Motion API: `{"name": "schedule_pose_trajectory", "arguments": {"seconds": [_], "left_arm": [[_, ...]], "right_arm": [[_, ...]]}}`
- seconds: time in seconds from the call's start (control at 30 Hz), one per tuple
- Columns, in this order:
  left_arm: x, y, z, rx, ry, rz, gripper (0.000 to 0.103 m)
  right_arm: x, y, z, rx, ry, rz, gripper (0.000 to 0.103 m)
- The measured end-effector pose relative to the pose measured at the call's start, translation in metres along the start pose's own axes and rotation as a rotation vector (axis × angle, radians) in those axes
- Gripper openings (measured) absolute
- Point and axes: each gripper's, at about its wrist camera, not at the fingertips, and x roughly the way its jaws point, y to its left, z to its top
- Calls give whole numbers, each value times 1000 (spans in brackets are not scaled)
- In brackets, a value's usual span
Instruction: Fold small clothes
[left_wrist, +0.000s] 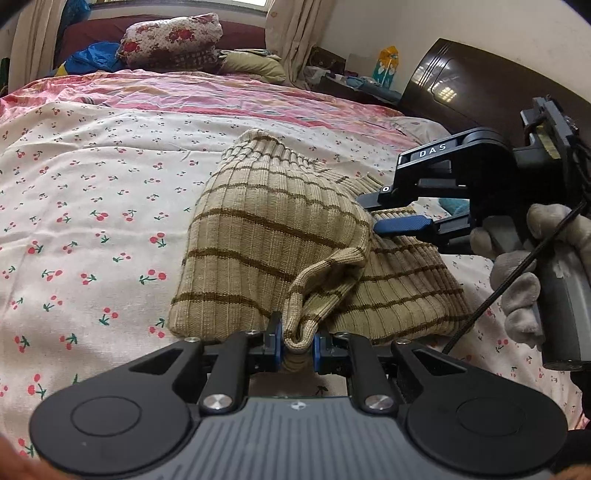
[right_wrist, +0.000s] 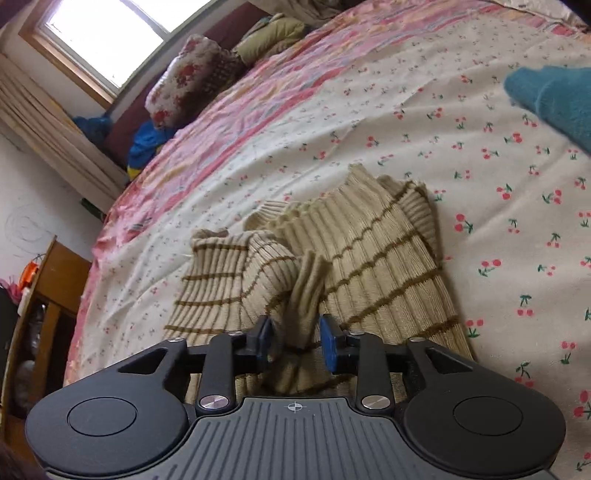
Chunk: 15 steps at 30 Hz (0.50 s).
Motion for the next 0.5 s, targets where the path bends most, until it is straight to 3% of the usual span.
{"name": "schedule_pose_trajectory", "arguments": {"seconds": [0.13, 0.33, 0.5], "left_arm": [[0, 0, 0, -3, 1, -2, 21], [0, 0, 0, -3, 2, -4, 21], [0, 0, 0, 1, 3, -4, 21]], "right_arm": [[2, 1, 0, 19, 8, 10, 35], [9, -3, 4, 91, 35, 92, 35], [12, -13, 4, 145, 46, 154, 41]]}}
